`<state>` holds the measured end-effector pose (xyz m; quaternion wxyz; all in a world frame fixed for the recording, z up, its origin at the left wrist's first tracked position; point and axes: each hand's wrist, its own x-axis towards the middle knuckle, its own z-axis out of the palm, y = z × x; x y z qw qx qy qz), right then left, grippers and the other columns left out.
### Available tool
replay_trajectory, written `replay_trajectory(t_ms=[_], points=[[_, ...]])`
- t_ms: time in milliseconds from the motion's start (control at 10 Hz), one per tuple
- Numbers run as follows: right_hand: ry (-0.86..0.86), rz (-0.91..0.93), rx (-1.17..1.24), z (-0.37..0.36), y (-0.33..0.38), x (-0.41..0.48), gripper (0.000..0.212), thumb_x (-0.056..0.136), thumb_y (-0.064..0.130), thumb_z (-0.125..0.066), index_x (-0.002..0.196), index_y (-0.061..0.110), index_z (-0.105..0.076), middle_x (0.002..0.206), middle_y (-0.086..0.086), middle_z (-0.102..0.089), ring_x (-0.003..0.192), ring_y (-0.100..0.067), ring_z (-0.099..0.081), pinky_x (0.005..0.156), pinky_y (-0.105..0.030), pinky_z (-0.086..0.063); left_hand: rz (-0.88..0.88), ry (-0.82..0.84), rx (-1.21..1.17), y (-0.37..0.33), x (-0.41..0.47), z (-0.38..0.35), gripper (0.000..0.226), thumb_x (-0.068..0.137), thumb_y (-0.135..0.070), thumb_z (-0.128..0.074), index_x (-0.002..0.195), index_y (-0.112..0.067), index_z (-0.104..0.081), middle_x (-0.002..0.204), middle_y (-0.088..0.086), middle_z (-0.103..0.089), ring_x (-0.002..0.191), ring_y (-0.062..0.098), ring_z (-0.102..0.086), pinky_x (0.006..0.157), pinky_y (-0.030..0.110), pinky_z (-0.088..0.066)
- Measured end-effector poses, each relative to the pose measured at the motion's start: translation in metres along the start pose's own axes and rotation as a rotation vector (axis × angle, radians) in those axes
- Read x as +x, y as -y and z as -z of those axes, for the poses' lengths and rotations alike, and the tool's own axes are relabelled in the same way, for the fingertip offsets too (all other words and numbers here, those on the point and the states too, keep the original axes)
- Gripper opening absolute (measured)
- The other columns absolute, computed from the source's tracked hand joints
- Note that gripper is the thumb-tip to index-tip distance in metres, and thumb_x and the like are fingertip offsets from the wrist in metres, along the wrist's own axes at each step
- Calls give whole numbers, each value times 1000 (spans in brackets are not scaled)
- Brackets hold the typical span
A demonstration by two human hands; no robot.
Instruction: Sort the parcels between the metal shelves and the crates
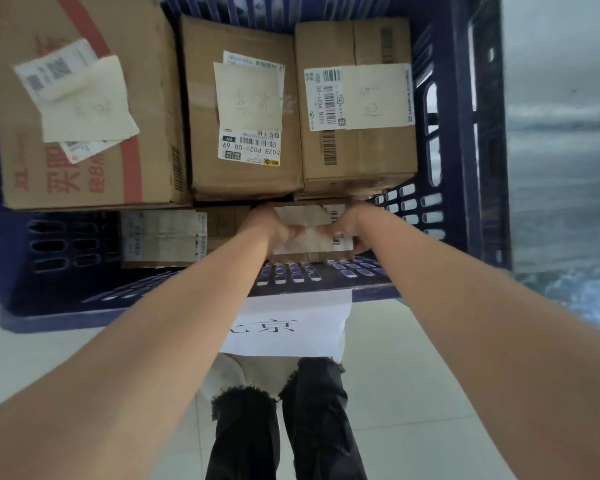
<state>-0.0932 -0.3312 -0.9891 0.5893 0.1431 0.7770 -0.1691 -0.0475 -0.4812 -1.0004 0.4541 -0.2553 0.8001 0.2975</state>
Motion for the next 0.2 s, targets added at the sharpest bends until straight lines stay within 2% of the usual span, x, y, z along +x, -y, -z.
replay_trajectory(t_ms=[100,200], points=[[52,3,-10,2,0,-20,72,96,41,-61,149,-2,-35,153,-20,-39,139,-38,-40,115,-46,-36,15,109,-127,3,-10,4,66,88,-45,-69,131,1,-50,127,13,-60,114,31,-59,91,36,-53],[10,-10,-14,-2,0,-42,82,97,43,-60,155,1,-21,159,-19,-30,143,-37,-35,115,-45,-35,40,73,-166,2,-25,5,74,91,-42,-67,143,0,-37,139,16,-51,125,34,-53,99,40,-49]])
